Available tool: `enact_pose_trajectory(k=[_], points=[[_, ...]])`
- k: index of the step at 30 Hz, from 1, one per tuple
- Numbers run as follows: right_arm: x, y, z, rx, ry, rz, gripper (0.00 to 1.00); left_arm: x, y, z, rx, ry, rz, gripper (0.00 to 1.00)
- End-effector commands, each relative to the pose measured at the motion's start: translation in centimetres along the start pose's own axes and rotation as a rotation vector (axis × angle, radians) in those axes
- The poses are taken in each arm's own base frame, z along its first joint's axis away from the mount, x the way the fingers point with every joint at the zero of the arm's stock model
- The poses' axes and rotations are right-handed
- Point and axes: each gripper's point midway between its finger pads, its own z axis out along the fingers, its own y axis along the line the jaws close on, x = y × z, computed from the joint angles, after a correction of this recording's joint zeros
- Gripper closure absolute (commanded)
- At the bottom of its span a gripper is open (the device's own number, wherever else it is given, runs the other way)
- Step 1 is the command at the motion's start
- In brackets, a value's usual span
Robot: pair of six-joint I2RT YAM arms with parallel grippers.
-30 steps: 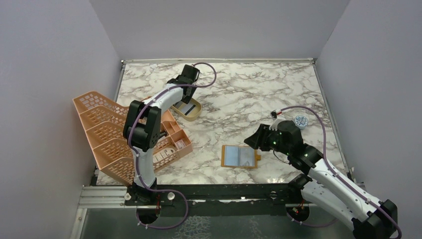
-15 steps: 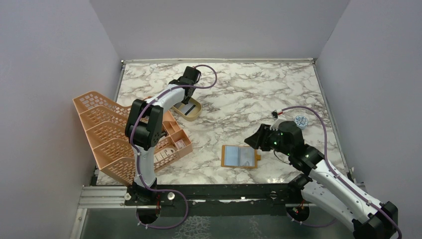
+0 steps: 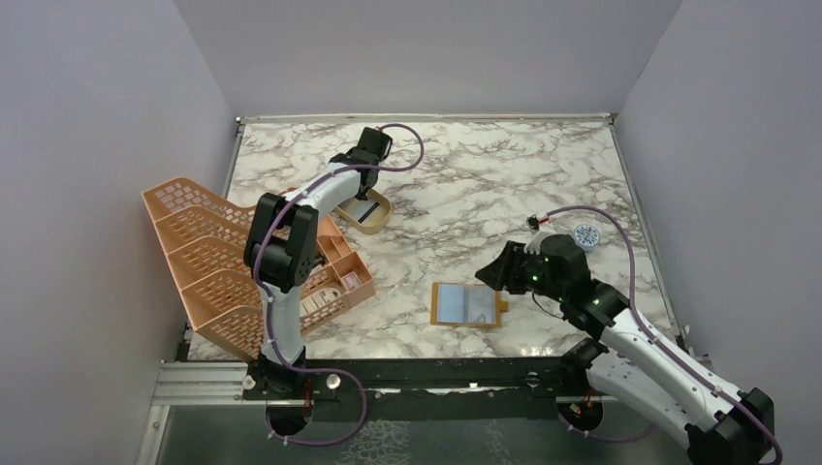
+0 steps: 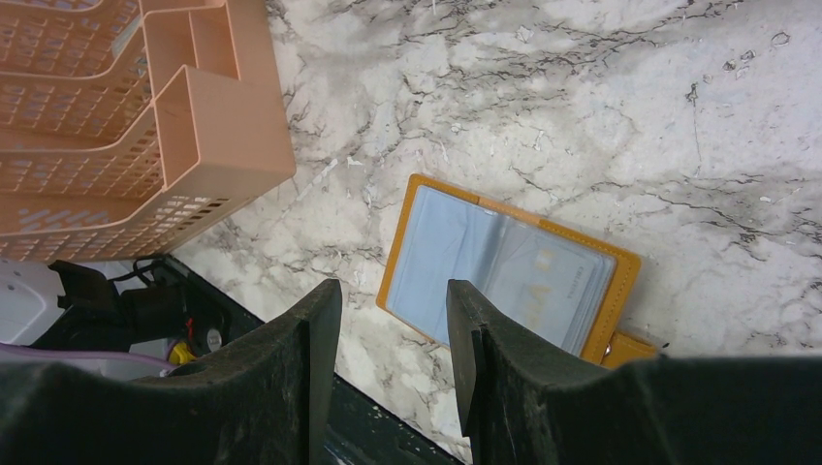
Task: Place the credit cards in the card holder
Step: Pick up the credit card from the storage box.
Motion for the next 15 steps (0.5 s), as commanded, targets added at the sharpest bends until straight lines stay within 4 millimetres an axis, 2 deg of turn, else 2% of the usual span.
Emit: enact_pose_trajectory(k=[1,4,7,11,15], points=[[-0.2,0.8,-0.1,-0.036,-0.007,-0.012,0.55,-1.5,1.7,-1.1,-0.058,-0.038,-0.011,0.69],[-0.2,1.0,-0.1,-0.047,-0.010,-0.007,0.55,-1.9,1.7,-1.4,-0.051,-0.052,-0.016,0.76],[0.1,0.8,-0.2,-0.046,-0.004,-0.006,0.55,-2.1,1.7,-1.7,-0.043,-0.058,-0.022,0.88],[0.3,0.8,-0.3,-0.047,0.002,-0.003,0.55,-2.5,1.5,-2.9,-0.018,-0.073,-0.037,0.99],[0.5,0.9,-0.4,-0.057,0.007,0.002,0.55,-3.1,1.0,-4.5,0.033,-0.100,-0.073,1.00]])
